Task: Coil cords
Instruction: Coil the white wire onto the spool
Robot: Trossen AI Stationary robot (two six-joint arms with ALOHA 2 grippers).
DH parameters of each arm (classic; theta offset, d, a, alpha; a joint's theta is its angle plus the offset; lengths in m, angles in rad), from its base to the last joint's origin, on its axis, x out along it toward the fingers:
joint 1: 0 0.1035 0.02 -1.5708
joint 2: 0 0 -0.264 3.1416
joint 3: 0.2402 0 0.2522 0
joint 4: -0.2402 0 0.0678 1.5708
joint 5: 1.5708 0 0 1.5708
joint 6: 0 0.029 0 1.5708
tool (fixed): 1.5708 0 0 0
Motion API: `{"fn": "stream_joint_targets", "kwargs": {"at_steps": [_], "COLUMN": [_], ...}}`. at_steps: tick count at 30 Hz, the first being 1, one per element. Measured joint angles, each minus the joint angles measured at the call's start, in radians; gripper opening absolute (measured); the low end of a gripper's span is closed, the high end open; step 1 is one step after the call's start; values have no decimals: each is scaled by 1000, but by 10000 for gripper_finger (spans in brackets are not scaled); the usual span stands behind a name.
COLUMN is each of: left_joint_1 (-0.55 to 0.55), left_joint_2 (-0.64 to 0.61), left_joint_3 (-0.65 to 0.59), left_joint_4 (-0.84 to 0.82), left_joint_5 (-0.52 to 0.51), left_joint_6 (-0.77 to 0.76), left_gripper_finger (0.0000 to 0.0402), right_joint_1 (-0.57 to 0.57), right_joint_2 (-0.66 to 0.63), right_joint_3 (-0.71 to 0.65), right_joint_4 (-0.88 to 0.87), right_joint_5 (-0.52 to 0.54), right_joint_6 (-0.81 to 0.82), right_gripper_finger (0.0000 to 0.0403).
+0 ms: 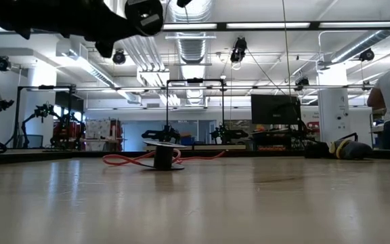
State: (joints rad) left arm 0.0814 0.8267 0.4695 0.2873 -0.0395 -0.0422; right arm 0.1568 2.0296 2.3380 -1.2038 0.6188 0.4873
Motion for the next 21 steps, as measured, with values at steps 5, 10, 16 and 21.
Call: {"fn": "stream_joint_targets", "kwargs": {"at_steps": [5,10,16,21], "left_joint_1": [0,0,1,0], "left_joint_2": [18,17,8,37], "left_joint_3": [-1,-1,-1,-1], "left_joint_4": [3,1,-44,-22], "left_joint_5": [-1,-9,-84,-94], "left_joint_6": [0,8,43,39], "left_gripper_finger": [0,0,0,0], "right_joint_1": [3,13,20,11], "right_joint_2": [0,-2,-23,-10], "right_joint_3": [0,18,18,17], "right_joint_4": [5,7,60,213], "right_joint_5": [-77,-82,-77,-79], "right_joint_6": [22,26,16,-48], "right_gripper_finger": [0,0,0,0]}}
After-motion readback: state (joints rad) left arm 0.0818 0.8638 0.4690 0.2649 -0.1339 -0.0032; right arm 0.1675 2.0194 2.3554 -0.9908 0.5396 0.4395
